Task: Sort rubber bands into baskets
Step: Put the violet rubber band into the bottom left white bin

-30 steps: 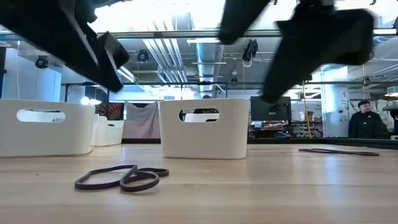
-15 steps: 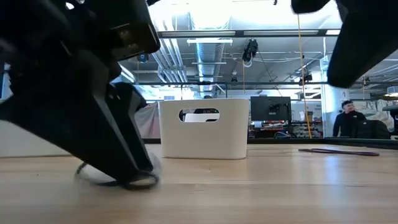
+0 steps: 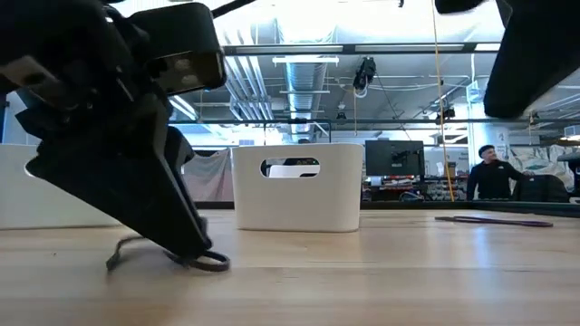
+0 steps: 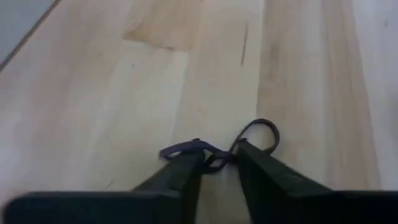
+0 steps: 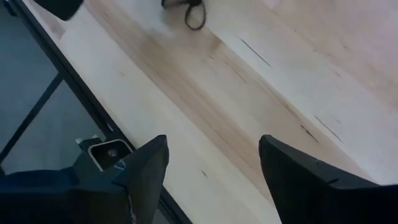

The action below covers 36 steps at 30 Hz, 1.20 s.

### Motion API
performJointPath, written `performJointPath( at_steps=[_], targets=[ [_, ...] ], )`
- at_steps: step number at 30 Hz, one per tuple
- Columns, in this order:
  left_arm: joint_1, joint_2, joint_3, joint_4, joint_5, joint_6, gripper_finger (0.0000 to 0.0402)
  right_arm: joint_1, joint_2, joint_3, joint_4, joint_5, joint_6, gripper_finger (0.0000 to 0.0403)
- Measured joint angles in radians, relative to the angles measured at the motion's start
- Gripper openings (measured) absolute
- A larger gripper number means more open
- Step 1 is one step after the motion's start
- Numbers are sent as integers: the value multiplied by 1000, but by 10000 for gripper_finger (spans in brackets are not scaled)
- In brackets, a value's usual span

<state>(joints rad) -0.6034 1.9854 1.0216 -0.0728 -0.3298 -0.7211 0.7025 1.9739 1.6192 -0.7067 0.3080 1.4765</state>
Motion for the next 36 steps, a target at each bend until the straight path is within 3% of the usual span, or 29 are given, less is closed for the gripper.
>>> performJointPath(
  at_steps=[5, 12, 16, 22, 27, 31, 36],
  targets=[
    [-22, -11, -2, -62, -20, -3, 10, 0, -25, 0, 2, 0, 25, 235],
    [-62, -147, -18, -232, -11, 2, 2, -2, -65, 0, 13, 23, 71, 225],
    [-72, -285, -22, -407, -113, -27, 1, -14, -83, 0, 55, 57, 68, 224],
    [-84, -537, -35, -767, -232, -137, 0, -56, -92, 14, 167, 61, -50, 224],
    [-59, -742, -35, -1102, -261, -302, 0, -102, -92, 86, 164, 60, -200, 224],
    [-21, -853, -60, -1295, -264, -452, 0, -137, -90, 170, 104, 63, -322, 224],
    [108, -925, -198, -1216, -167, -550, 0, -189, -89, 270, -181, 136, -248, 224]
  ],
)
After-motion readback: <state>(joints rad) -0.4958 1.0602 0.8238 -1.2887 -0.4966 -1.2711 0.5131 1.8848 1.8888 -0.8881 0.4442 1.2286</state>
